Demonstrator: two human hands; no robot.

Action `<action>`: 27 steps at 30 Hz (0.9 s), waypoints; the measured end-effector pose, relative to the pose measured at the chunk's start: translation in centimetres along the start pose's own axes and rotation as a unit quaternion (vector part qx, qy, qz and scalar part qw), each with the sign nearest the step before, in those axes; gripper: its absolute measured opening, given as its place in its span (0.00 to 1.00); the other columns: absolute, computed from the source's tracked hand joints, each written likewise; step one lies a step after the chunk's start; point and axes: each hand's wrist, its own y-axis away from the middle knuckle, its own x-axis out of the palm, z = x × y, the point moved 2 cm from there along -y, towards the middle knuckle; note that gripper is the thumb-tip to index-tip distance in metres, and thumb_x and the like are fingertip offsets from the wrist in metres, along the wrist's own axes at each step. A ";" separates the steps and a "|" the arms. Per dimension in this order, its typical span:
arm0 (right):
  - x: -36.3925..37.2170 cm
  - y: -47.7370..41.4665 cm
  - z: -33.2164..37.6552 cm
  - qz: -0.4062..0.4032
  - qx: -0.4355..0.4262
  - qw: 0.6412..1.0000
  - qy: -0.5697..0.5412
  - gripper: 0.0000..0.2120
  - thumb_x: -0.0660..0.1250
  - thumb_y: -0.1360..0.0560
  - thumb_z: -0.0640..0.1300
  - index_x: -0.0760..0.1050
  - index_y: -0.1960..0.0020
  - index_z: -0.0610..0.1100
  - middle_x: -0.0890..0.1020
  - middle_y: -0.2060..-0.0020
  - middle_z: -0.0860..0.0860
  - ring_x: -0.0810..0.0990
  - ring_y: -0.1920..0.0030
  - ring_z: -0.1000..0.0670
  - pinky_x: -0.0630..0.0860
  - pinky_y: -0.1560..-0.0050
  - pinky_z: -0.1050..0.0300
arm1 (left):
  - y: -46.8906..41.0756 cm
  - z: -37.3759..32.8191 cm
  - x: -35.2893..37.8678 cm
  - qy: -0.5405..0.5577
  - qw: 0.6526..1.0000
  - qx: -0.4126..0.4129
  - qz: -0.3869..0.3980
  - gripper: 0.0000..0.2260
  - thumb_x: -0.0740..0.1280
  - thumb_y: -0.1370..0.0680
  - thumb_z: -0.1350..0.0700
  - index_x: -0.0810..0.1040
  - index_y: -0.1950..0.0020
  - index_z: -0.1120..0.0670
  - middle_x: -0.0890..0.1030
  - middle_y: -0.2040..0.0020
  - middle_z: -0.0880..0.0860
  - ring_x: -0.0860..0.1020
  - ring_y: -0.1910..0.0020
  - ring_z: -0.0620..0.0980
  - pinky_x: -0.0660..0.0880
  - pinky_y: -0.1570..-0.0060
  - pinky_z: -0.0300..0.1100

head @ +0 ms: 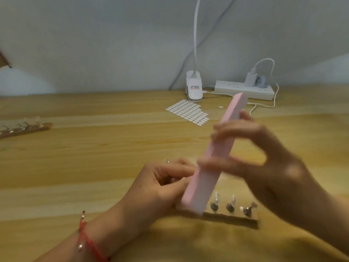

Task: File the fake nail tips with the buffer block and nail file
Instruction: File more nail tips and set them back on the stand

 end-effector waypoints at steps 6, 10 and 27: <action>2.5 1.2 3.8 0.031 -0.087 0.992 -0.083 0.12 0.71 0.22 0.41 0.82 0.40 0.52 0.79 0.42 0.48 0.74 0.32 0.51 0.64 0.26 0.42 | 0.0 0.2 -0.7 0.112 0.993 -0.035 -0.010 0.11 0.73 0.36 0.50 0.86 0.60 0.57 0.82 0.64 0.50 0.79 0.64 0.43 0.74 0.63 0.33; 0.4 -0.1 0.0 -0.041 0.019 0.999 0.007 0.19 0.62 0.21 0.33 0.76 0.36 0.52 0.75 0.40 0.45 0.75 0.35 0.42 0.67 0.28 0.44 | -0.1 -0.1 -0.3 0.054 0.998 -0.013 0.013 0.10 0.71 0.34 0.51 0.86 0.62 0.56 0.83 0.62 0.51 0.79 0.64 0.41 0.71 0.63 0.28; 0.9 1.0 -0.4 0.022 0.087 0.996 -0.029 0.31 0.69 0.26 0.27 0.71 0.34 0.58 0.75 0.38 0.49 0.72 0.34 0.57 0.65 0.30 0.64 | -0.2 0.5 -0.6 0.079 0.996 -0.036 0.004 0.10 0.71 0.35 0.50 0.87 0.59 0.54 0.84 0.61 0.49 0.80 0.63 0.41 0.73 0.63 0.29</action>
